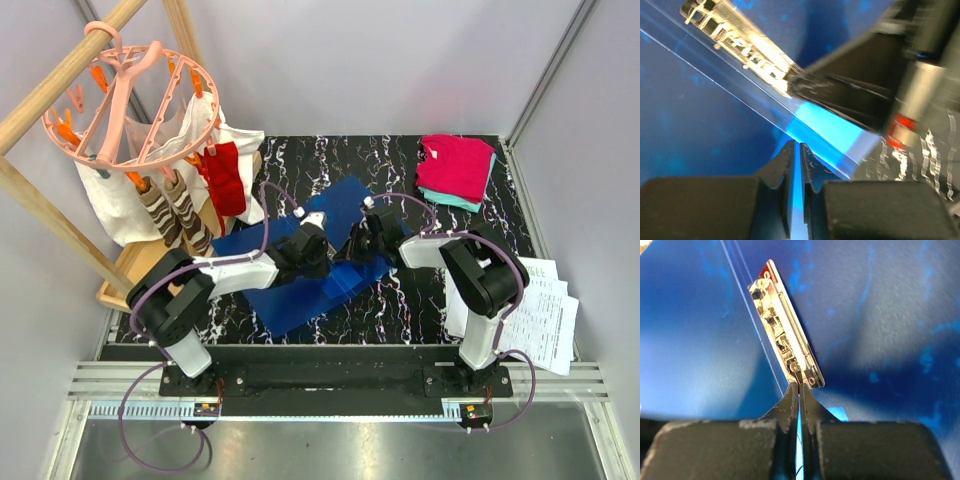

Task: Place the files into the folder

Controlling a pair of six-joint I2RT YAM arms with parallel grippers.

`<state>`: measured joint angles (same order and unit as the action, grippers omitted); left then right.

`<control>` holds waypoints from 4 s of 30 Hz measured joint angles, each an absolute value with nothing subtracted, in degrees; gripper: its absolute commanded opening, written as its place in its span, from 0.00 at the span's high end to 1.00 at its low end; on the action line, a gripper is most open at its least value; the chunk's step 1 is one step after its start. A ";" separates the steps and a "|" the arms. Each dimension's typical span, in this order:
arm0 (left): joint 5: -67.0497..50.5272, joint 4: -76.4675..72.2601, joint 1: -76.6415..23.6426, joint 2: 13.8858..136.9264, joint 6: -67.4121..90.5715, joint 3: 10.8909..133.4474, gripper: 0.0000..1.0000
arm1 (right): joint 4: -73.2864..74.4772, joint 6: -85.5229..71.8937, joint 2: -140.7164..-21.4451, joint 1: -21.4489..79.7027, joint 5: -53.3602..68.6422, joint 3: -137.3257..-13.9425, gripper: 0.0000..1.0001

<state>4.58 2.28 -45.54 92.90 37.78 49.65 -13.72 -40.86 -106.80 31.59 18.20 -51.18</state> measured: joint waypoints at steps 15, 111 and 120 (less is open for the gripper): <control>4.69 -5.85 -44.58 96.97 39.48 45.32 1.00 | -18.11 -43.40 -109.97 31.22 28.29 -50.96 0.85; -0.84 0.82 -40.45 96.97 39.40 49.58 0.96 | -21.04 -50.85 -106.72 29.74 19.53 -46.30 1.00; -3.03 -10.17 -38.81 99.92 42.94 45.76 1.00 | -14.48 -49.10 -105.36 30.81 14.24 -48.16 1.00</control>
